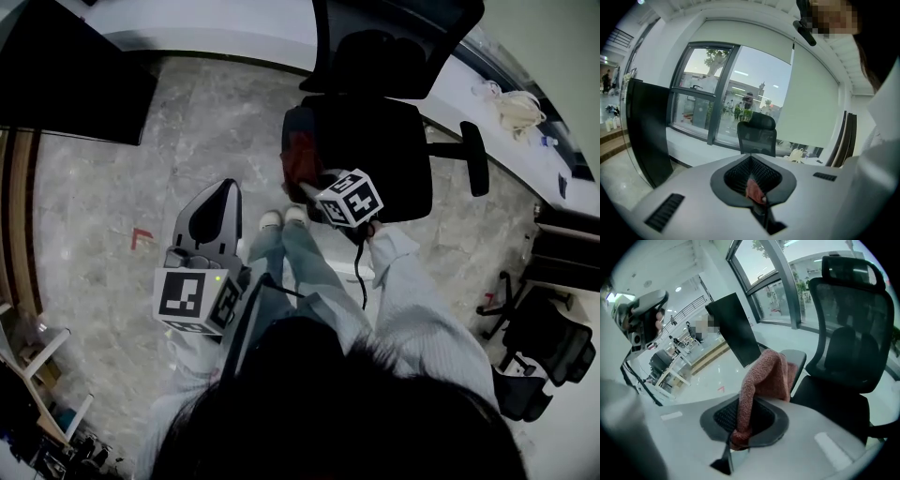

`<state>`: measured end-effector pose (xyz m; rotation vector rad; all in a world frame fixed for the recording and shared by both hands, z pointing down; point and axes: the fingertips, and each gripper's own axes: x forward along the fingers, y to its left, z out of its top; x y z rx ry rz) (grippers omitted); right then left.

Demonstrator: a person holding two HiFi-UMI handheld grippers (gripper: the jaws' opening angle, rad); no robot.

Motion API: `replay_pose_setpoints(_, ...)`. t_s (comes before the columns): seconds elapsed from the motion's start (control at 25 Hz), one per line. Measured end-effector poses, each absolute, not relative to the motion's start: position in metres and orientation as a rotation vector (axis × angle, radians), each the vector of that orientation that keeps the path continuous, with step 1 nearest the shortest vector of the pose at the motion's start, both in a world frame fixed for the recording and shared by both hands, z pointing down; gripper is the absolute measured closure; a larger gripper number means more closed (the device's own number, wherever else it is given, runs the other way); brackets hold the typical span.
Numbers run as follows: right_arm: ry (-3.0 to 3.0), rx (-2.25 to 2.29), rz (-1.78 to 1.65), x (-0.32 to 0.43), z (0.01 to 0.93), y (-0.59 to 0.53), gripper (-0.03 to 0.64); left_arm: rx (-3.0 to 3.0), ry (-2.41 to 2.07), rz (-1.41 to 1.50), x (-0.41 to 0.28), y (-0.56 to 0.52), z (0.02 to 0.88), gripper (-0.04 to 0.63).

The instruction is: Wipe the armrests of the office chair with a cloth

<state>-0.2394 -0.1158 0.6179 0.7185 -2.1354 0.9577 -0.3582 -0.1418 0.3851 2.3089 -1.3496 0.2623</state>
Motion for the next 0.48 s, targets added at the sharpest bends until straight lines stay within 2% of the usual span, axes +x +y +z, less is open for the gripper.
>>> replay_pose_setpoints(0.48,-2.04,0.977,0.901,-0.23,0.641,-0.272,0.592,2.17,-1.497,0.283,-0.414,-0.139,0.401,0.592)
